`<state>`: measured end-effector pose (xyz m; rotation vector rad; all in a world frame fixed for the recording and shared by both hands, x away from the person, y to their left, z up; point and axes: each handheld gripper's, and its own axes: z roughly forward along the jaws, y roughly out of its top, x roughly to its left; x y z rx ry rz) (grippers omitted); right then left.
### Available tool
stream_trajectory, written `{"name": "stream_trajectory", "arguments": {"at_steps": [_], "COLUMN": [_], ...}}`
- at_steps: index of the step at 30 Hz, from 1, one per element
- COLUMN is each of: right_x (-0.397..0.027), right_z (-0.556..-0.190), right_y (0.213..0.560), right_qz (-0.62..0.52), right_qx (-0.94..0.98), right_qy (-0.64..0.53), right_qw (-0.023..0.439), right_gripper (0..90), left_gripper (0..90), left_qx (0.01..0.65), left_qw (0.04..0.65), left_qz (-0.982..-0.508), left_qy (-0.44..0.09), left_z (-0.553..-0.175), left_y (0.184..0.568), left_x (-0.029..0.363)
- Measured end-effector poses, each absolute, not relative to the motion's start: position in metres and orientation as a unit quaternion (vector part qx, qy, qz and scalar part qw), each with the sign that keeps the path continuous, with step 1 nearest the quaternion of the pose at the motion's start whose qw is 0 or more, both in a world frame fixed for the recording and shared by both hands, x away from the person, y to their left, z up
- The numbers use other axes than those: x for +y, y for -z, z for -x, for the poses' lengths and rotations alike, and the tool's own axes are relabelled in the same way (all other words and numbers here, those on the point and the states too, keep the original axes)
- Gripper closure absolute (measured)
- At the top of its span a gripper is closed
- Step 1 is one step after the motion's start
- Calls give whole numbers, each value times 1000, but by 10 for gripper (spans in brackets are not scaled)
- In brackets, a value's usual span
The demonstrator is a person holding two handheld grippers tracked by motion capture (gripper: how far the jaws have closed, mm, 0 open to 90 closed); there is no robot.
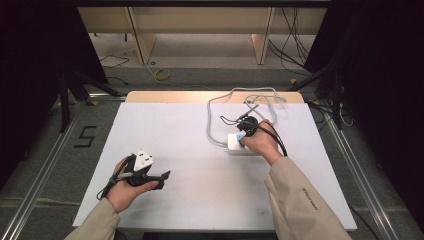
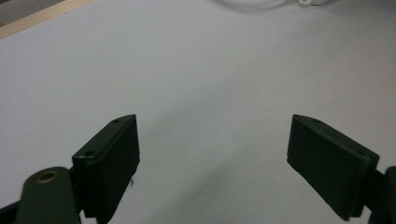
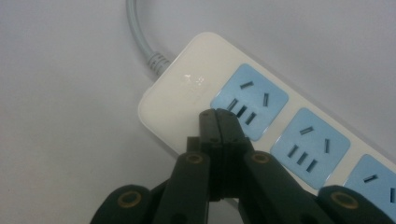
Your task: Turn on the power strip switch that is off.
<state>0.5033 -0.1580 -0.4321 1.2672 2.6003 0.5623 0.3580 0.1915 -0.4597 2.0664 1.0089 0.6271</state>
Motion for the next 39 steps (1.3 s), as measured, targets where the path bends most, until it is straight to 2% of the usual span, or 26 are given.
{"name": "stream_trajectory", "arguments": {"at_steps": [39], "right_x": [-150], "right_z": [-505], "right_y": [432], "right_qz": [-435], "right_qx": [880], "right_qy": [-161], "right_qw": [103], "right_gripper": [900], "left_gripper": [168], "left_qx": [393], "left_qw": [369], "left_qz": [-806], "left_qy": [-244], "left_z": [-358], "left_y": [460], "left_x": [191]}}
